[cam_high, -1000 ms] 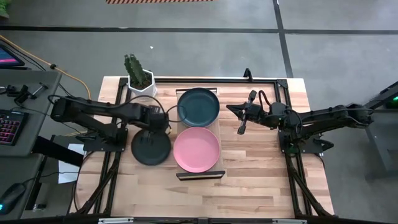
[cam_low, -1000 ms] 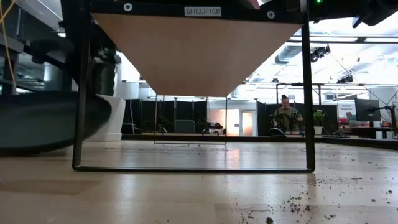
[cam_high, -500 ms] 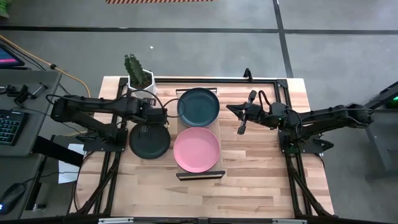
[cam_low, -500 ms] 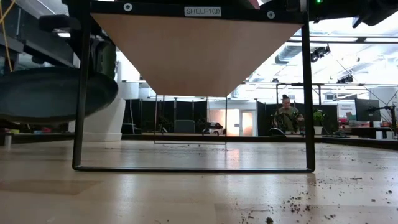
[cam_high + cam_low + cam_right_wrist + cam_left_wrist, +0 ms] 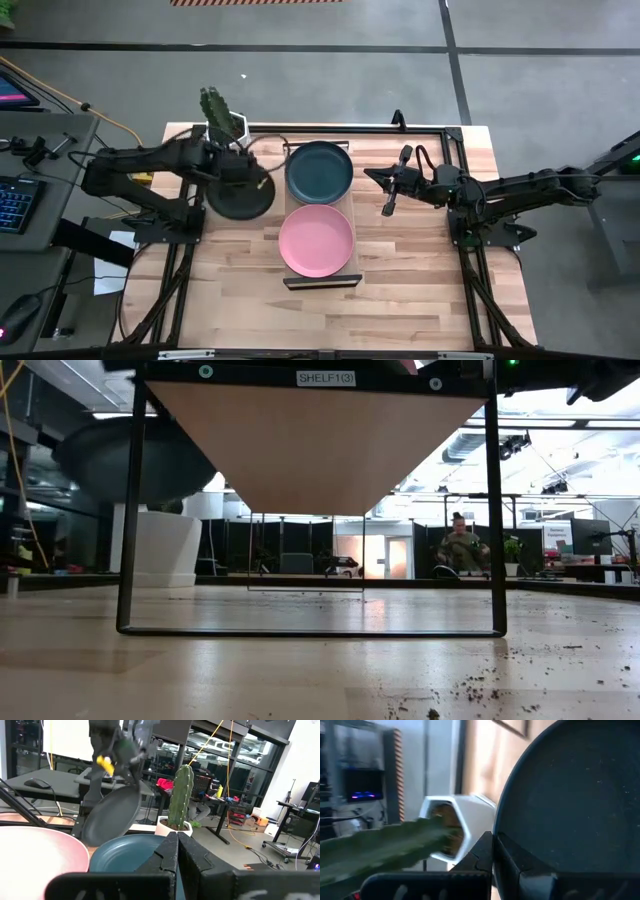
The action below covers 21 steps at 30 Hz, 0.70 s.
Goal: Place and stack plates onto a shelf
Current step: Stack the black plate on top of the light pink plate on the shelf
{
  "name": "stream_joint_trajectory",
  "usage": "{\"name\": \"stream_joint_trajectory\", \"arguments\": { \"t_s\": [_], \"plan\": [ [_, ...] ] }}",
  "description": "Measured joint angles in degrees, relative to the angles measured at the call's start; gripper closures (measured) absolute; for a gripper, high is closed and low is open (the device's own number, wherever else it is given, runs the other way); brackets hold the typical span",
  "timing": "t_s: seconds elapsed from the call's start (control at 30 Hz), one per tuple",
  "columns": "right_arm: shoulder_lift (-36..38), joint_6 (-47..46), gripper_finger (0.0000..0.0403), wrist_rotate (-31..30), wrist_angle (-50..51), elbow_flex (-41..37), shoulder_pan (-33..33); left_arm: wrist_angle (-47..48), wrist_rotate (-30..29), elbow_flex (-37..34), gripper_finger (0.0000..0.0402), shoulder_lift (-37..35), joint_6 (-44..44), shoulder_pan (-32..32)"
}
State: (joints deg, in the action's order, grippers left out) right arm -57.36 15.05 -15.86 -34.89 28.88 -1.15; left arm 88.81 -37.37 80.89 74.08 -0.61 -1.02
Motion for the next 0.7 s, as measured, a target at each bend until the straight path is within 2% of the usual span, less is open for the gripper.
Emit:
{"name": "stream_joint_trajectory", "arguments": {
  "t_s": [0.33, 0.43, 0.53, 0.7],
  "plan": [
    [0.0, 0.0, 0.0403, -0.02, 0.0, 0.0, 0.0, -0.07, -9.8, 15.34, 0.0401, 0.0, -4.49, 0.59],
    [0.0, 0.0, 0.0403, 0.0, 0.0, 0.0, 0.0, -2.21, -9.8, 18.79, 0.0401, -0.1, -6.56, 1.15],
    [0.0, 0.0, 0.0403, -0.02, 0.02, 0.0, 0.0, -6.69, -4.17, 20.54, 0.0401, -0.04, -8.27, 1.94],
    [0.0, 0.0, 0.0403, -0.02, 0.02, 0.0, 0.0, -17.5, 11.42, 19.87, 0.0401, 0.38, -8.91, 4.09]
  ]
}}
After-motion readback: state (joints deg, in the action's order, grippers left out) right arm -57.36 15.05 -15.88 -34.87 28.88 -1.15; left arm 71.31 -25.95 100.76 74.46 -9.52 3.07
